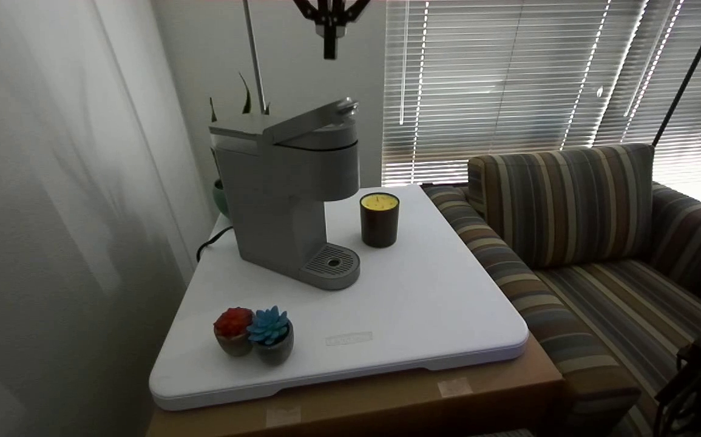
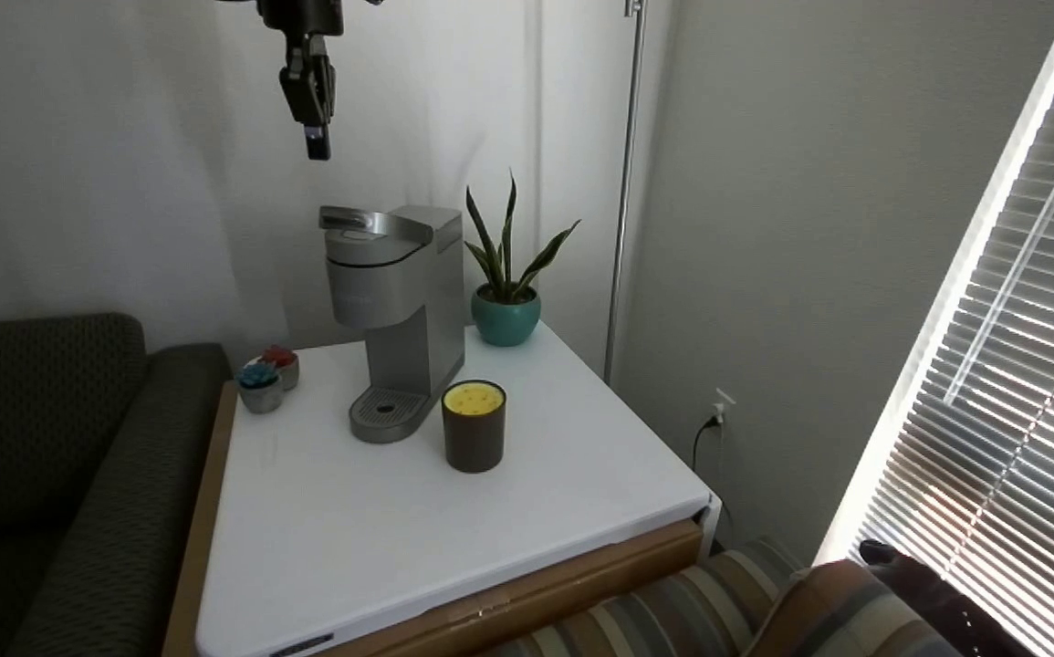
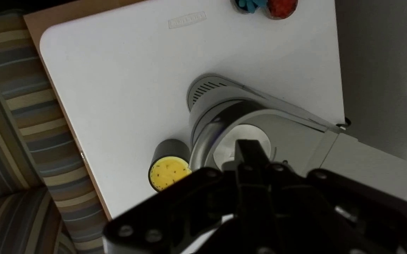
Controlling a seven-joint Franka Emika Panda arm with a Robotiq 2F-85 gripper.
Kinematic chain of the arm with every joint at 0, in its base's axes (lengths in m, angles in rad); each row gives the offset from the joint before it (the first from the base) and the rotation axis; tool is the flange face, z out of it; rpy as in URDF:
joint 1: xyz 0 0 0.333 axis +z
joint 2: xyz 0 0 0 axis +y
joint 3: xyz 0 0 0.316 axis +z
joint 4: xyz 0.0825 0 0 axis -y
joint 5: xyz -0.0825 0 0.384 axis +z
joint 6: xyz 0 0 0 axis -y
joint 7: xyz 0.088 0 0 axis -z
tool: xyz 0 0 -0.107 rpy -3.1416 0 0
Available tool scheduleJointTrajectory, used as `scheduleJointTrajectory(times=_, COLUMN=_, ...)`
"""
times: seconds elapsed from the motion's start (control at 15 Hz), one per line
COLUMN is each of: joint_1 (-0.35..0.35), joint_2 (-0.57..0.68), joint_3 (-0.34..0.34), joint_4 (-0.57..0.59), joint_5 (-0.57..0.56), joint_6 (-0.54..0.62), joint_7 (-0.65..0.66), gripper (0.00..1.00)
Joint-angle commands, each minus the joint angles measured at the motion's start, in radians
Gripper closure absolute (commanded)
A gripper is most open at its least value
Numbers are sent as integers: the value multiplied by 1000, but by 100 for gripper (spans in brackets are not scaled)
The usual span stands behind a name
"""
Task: Close the coffee maker
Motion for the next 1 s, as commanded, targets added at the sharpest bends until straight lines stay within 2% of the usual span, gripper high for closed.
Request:
scheduleJointTrajectory(times=0.0, joint_1=-11, joint_2=-12, joint_3=15, joint_4=-17, joint_5=-39, joint_6=-4, joint_7=53, gripper=100)
scheduleJointTrajectory(times=0.27, joint_1=-10, joint_2=-19, joint_3=17, joint_4=-41, joint_5=-70, joint_6=-5, joint_7=107, gripper=100)
scheduleJointTrajectory(times=0.93, joint_1=-23, joint_2=-30, joint_3=27, joint_4=-170, joint_5=-50, joint_6=28, joint_7=173, gripper=100)
